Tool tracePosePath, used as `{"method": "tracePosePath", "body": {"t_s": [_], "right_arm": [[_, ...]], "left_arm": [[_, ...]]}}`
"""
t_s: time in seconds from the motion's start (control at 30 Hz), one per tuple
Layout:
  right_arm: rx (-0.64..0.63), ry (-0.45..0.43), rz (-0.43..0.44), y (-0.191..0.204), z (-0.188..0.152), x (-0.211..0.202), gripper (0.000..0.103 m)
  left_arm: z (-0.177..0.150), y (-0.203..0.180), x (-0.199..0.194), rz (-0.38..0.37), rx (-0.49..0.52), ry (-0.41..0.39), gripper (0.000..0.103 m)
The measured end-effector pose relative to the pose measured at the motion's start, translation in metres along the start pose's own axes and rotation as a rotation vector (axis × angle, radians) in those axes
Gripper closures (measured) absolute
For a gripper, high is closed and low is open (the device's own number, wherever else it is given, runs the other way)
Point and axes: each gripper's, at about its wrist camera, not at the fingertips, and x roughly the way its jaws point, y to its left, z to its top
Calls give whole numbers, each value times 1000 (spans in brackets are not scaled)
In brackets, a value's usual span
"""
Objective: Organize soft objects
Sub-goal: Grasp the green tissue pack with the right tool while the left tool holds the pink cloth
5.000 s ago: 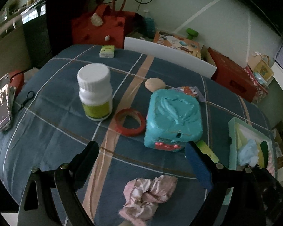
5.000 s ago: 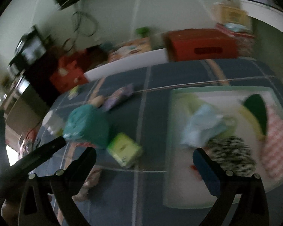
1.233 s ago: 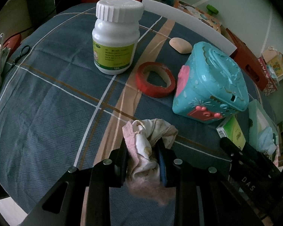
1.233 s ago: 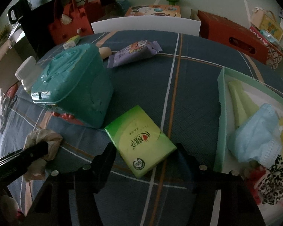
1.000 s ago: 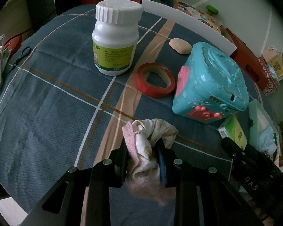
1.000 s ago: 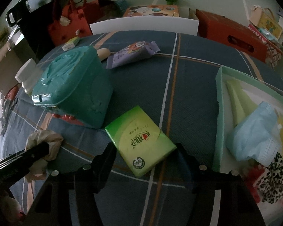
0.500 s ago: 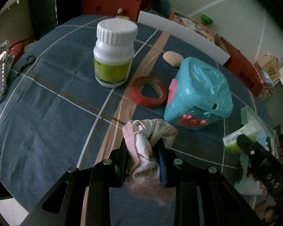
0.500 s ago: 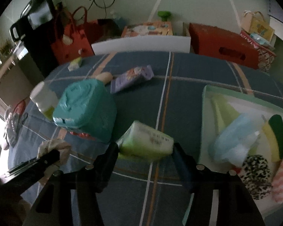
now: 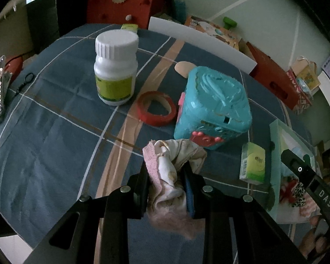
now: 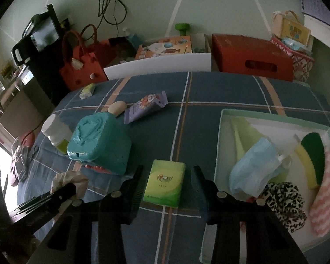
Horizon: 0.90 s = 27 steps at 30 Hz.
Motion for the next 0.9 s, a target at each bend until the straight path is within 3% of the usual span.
{"method": "tracePosePath", "body": {"t_s": [0.17,0.23,0.27,0.3,0.57,0.73,0.8,0.9], "right_arm": [[-33,42,1,8,-4,13,56],[-51,56,-7,13,-6,19,49],[-63,63,-24,16,-7,22,40],[-74,69,-33,18,-8,25,38],[-127,156,-115,26,-19,59,38],[-100,188,-116,19,-23,71,39],[-93,180,-115,19,-23,68,50],[-71,178,-98,15,-21,66,50]], "left_arm": [[1,1,5,1,-7,16,74],[1,3,6,-3,-13,23,74],[2,3,7,-6,-15,24,74],[2,4,6,-9,-17,26,74],[3,5,7,-32,-19,35,74],[2,5,8,-36,-20,40,74],[2,5,8,-38,-20,41,74],[3,5,7,-44,-20,37,74]]}}
